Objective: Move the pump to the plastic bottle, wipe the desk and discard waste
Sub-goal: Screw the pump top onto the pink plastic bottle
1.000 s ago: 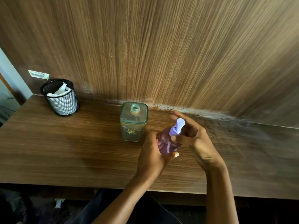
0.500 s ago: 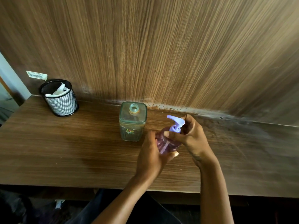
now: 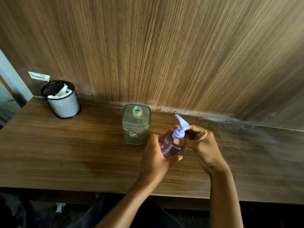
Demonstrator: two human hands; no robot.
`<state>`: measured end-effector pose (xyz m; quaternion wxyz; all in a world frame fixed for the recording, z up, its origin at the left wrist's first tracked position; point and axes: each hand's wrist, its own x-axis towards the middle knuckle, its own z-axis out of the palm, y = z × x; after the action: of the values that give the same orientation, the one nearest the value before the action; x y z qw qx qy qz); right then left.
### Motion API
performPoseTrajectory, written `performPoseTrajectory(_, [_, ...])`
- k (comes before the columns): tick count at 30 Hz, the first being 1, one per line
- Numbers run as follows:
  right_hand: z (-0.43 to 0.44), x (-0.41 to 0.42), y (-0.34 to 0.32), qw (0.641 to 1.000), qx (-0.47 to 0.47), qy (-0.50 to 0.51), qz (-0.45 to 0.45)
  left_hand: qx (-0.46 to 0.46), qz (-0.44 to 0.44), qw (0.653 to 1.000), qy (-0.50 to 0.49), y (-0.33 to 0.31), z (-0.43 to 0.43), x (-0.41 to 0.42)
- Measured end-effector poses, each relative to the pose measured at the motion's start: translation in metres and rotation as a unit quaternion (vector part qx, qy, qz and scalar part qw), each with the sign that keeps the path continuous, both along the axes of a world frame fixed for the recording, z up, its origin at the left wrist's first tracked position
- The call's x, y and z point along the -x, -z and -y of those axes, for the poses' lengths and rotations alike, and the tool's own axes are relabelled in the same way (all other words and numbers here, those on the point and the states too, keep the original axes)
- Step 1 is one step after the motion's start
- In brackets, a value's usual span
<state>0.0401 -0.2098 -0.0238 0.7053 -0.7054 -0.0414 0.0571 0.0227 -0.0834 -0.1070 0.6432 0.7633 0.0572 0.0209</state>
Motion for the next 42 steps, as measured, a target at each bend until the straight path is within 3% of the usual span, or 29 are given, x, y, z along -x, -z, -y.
performPoseTrajectory(9, [-0.009, -0.004, -0.001, 0.999, 0.023, 0.013, 0.024, -0.042, 0.016, 0.999, 0.012, -0.006, -0.002, 0.003])
performPoseTrajectory(16, [0.003, 0.002, -0.005, 0.997, -0.008, -0.08, -0.008, -0.038, 0.002, 0.999, 0.0, -0.004, -0.001, 0.004])
performPoseTrajectory(23, [0.0, 0.002, -0.005, 1.0, 0.013, -0.015, 0.007, -0.047, 0.007, 0.999, -0.001, -0.005, -0.001, 0.003])
performPoseTrajectory(32, [-0.019, 0.004, -0.003, 0.99, 0.089, 0.086, 0.062, -0.087, 0.016, 0.996, 0.006, -0.012, -0.002, 0.011])
performPoseTrajectory(35, [-0.033, 0.001, 0.0, 0.962, 0.202, 0.154, 0.099, -0.09, 0.012, 0.996, -0.003, -0.023, -0.001, 0.018])
performPoseTrajectory(42, [-0.02, 0.01, -0.013, 0.968, 0.223, 0.073, 0.085, -0.153, 0.045, 0.986, 0.051, -0.02, -0.002, 0.017])
